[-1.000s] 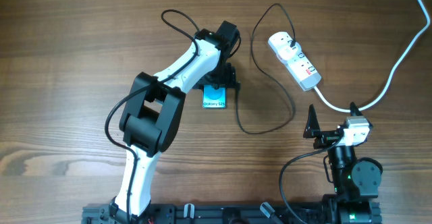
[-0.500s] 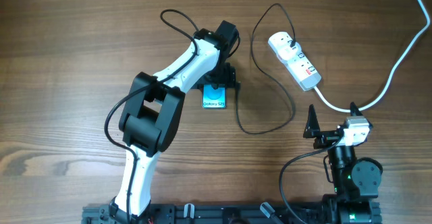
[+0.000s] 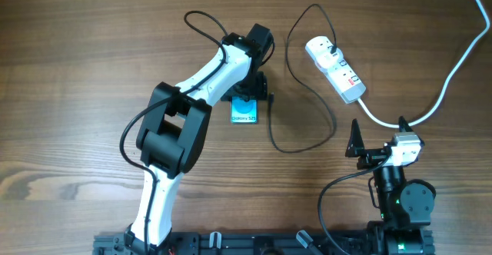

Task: Plug charger to phone and switch on socket
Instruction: 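Lower the left gripper and close it on the phone's edges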

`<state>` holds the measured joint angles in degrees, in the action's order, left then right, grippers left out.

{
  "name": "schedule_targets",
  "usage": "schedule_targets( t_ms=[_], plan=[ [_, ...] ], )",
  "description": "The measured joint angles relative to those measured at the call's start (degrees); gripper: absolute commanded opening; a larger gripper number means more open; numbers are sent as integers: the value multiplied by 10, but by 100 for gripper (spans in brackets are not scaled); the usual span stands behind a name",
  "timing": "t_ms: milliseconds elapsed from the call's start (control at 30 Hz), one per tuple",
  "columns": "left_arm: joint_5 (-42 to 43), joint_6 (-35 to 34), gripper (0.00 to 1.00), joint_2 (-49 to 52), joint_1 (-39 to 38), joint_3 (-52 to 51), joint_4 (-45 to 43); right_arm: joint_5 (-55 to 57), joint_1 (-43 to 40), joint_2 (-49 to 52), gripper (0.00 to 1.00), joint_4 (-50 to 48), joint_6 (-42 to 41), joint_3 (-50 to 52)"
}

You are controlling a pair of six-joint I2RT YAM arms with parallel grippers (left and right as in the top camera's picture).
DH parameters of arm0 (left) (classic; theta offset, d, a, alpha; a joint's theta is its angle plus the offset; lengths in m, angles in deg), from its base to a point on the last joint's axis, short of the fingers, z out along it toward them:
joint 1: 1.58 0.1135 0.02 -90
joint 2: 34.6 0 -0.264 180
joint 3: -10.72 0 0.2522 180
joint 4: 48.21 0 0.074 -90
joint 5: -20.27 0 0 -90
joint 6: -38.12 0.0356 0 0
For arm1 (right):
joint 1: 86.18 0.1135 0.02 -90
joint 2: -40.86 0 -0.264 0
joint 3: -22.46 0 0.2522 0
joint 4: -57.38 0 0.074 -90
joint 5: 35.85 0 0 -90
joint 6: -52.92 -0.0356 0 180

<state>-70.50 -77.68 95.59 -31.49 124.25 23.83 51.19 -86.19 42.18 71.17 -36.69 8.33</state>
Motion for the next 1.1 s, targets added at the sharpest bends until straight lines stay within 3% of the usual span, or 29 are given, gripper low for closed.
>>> schedule_targets(
  t_ms=[333,1100],
  plan=[
    [-1,0,83,0,0,0,2,0,0,0,99,0,0,0],
    [0,0,72,-1,1,1,0,0,0,0,100,0,0,0]
  ],
)
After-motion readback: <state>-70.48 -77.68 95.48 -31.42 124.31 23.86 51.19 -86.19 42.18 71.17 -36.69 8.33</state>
